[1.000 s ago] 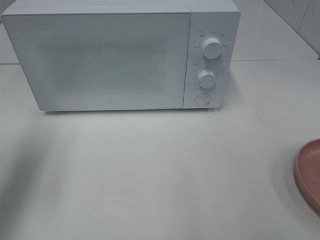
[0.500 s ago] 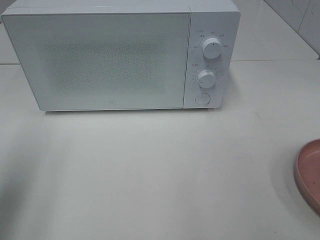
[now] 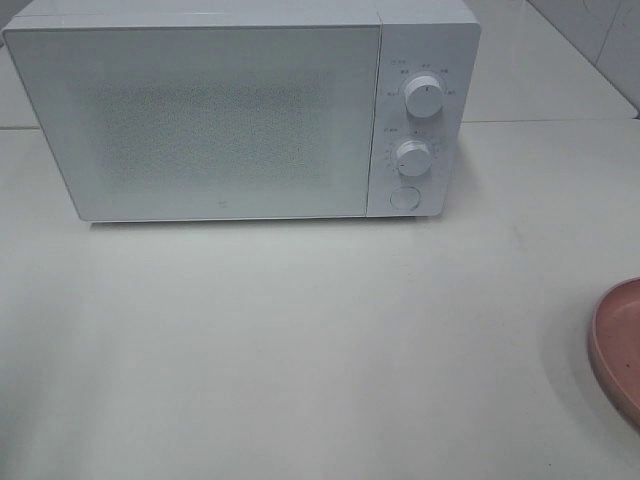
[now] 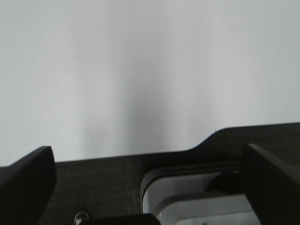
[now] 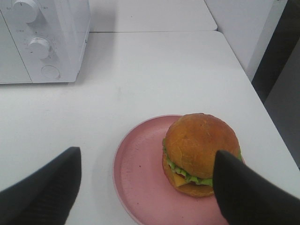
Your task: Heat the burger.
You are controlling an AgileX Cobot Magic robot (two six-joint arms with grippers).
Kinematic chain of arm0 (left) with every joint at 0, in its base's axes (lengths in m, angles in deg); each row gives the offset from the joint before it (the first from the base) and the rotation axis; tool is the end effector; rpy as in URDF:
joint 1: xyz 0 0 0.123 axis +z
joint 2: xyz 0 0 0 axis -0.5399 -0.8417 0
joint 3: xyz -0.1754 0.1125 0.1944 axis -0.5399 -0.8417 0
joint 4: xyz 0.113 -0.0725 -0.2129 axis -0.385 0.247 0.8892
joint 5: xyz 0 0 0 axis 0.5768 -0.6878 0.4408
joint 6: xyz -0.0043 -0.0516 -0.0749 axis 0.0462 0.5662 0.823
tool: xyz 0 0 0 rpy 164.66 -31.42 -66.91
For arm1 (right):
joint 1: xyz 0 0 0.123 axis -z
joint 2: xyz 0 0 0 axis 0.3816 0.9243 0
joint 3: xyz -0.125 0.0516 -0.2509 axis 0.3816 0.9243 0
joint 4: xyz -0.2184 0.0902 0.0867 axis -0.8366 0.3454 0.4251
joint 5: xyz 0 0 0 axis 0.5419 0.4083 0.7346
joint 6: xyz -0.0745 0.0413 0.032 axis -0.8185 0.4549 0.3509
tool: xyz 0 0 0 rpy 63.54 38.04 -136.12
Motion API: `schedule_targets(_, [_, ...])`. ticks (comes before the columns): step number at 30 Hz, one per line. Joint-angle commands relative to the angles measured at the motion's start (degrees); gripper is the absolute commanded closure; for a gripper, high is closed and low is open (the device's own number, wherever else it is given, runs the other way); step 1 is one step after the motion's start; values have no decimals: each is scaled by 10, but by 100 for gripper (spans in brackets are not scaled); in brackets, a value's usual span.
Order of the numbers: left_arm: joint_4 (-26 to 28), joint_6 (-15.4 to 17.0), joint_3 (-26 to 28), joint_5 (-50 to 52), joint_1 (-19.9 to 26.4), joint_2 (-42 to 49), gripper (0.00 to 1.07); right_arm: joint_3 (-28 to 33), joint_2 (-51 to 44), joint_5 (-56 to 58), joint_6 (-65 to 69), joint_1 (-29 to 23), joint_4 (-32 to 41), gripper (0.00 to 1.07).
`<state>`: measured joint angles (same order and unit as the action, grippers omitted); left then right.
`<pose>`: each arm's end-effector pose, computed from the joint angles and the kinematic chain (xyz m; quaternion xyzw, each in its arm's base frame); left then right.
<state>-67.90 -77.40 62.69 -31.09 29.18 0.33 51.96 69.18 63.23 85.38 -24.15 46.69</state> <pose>0.0828 -0.0144 0.2592 0.0422 0.9683 -0.0567 0.2395 -0.0018 -0.0099 0.2842 0.0297 0.8261 -0.0287 0.5621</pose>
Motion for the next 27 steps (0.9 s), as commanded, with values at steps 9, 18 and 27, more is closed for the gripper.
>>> schedule_targets(9, [-2, 7, -4, 9, 2, 157, 8, 1, -14, -5, -8, 4, 2, 34])
schedule_targets(18, [-2, 6, -4, 10, 7, 256, 8, 1, -14, -5, -8, 4, 2, 34])
schedule_targets(27, [-3, 6, -4, 10, 49, 368, 9, 1, -14, -5, -8, 4, 2, 34])
